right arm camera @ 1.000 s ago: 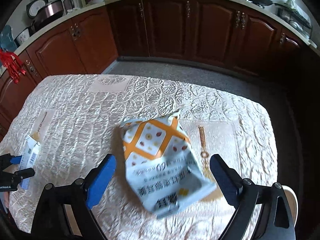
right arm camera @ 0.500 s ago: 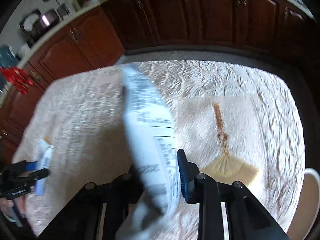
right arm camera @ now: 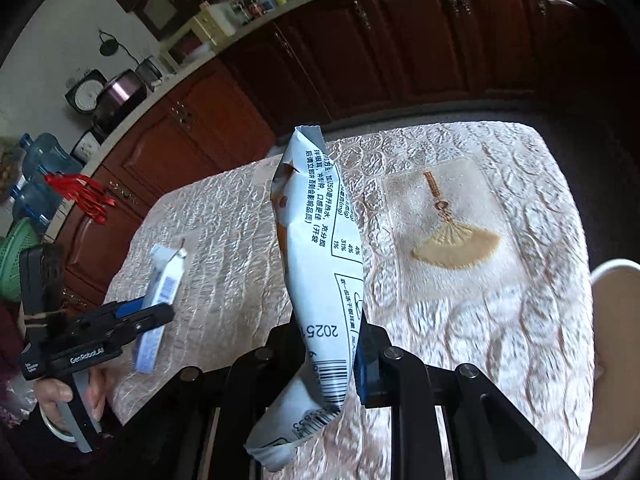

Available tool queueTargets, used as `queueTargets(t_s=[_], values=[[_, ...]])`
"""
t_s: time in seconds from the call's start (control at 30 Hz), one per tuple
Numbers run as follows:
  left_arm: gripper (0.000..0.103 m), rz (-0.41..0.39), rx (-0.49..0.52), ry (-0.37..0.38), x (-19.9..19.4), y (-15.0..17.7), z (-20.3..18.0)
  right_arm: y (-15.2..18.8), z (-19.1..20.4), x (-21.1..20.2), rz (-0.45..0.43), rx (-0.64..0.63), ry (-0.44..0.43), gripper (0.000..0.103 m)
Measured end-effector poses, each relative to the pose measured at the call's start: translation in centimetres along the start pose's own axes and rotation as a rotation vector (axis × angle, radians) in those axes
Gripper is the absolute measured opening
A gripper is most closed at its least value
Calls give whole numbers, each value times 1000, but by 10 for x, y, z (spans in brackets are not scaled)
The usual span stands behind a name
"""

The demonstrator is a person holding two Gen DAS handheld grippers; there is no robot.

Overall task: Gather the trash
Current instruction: 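Carry the medicine box and snack bag over the white bucket with both tools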

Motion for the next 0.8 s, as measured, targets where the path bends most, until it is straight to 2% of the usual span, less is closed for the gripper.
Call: queueTargets(t_s=[0.27, 0.8], values=[[44, -17, 117, 40, 2, -9, -70, 15, -25, -42, -67, 92, -11, 18], [44, -15, 301, 131, 23, -26, -196, 37, -119, -132, -210, 267, 121, 18]])
Point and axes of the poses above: each gripper's, at about its wrist camera, not at the fingertips, and x roughly the way its jaws point, z to its left, y to its underside, the point moved 4 cm from there along x, roughly the way its jaws point, and after that the axes turned 2 degrees about x, right-handed, at the moved point
